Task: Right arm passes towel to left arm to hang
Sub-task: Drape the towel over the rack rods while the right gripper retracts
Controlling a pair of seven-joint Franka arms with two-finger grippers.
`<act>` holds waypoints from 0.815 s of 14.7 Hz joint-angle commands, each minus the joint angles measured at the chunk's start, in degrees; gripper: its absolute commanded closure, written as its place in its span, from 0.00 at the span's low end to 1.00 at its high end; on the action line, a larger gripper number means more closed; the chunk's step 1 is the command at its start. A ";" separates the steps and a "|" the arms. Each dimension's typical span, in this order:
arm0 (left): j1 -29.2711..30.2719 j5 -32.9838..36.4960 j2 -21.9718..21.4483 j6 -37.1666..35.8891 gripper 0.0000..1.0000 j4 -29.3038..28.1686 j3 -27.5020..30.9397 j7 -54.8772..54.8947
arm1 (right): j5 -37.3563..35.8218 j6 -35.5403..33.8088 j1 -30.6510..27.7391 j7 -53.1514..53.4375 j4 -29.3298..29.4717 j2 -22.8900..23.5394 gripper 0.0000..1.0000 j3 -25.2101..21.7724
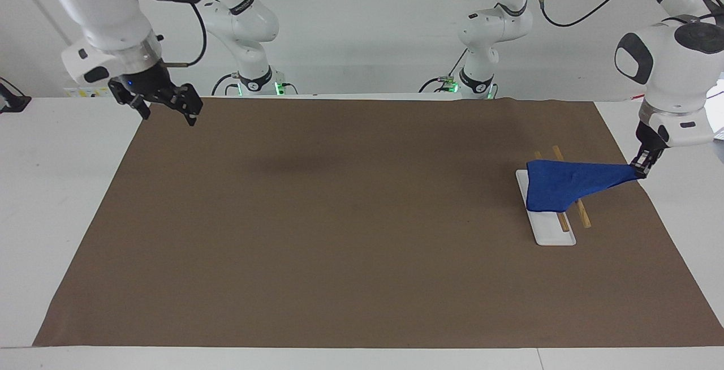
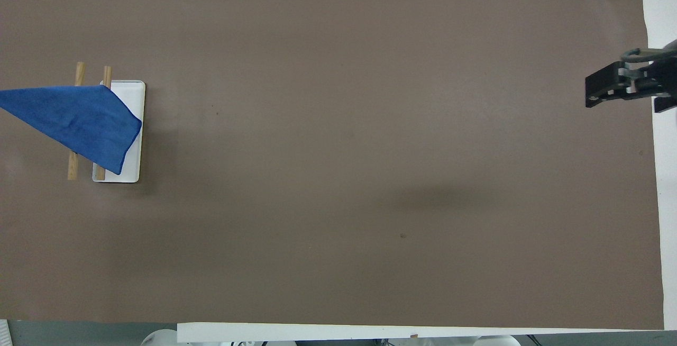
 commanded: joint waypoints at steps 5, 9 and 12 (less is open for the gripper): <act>3.94 1.17 0.23 8.46 0.95 -5.42 -0.68 2.81 | -0.25 -2.79 -3.88 -7.40 -1.02 -2.12 0.00 -0.16; 3.42 1.08 0.32 5.59 0.00 -5.43 -0.77 2.37 | -0.95 -2.97 2.77 -8.90 -2.95 -4.23 0.00 -6.64; -0.09 1.08 -0.64 -2.32 0.00 -4.56 -0.94 2.19 | -0.86 -2.97 7.52 -9.79 -3.05 -4.41 0.00 -11.40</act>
